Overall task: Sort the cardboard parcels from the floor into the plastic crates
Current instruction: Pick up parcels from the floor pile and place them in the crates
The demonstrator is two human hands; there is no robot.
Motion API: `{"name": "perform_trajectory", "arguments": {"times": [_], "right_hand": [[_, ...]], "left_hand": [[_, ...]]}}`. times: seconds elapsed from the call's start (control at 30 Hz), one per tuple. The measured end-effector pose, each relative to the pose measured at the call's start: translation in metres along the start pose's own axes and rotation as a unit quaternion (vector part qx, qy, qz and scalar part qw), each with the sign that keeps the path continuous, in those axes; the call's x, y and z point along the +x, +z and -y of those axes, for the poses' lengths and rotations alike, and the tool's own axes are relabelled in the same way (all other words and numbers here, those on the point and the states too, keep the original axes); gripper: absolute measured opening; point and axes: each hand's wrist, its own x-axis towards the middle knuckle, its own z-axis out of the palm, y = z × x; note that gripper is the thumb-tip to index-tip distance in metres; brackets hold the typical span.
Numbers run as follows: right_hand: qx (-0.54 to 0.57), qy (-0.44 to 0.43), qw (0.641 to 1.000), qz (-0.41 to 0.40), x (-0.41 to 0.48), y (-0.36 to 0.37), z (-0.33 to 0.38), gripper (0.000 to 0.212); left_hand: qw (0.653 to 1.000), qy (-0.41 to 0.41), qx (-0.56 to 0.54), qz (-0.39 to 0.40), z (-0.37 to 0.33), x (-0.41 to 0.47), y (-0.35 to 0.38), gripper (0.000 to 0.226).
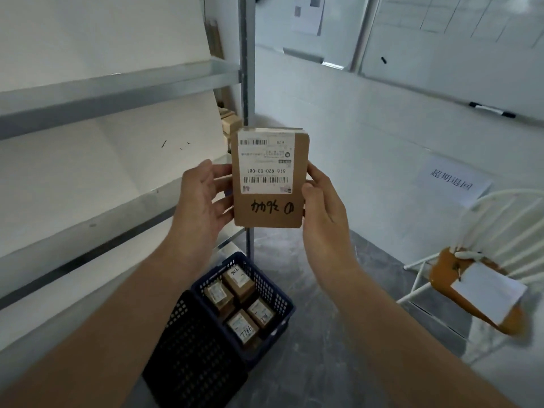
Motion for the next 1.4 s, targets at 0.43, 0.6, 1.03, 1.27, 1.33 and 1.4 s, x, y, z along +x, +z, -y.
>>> {"name": "perform_trajectory", "arguments": {"times": [0.43, 0.6, 1.03, 1.27, 1.33, 1.4], "right_hand": [[0.024, 0.008, 0.983, 0.182, 0.166, -0.065, -0.089, 0.051], [0.012, 0.031, 0.973, 0.229, 0.196, -0.039, -0.106, 0.047], [0.008, 0.121, 0.955, 0.270, 0.258, 0.050, -0.211, 0.033], [0.035, 0.238, 0.921, 0.308, 0.304, 0.069, -0.333, 0.030], [0.028, 0.271, 0.907, 0.322, 0.313, 0.072, -0.374, 0.030], [0.017, 0.294, 0.893, 0.341, 0.322, 0.073, -0.413, 0.031]], "left_hand": [[0.976, -0.016, -0.034, -0.214, 0.085, 0.094, 0.097, 0.052], [0.959, -0.037, -0.056, -0.276, 0.096, 0.113, 0.083, 0.052], [0.939, -0.082, -0.041, -0.332, 0.186, 0.203, -0.002, 0.046], [0.906, -0.126, -0.046, -0.401, 0.297, 0.261, -0.023, 0.046], [0.890, -0.146, -0.049, -0.430, 0.333, 0.278, -0.023, 0.044], [0.871, -0.167, -0.058, -0.458, 0.371, 0.293, -0.022, 0.043]]}}
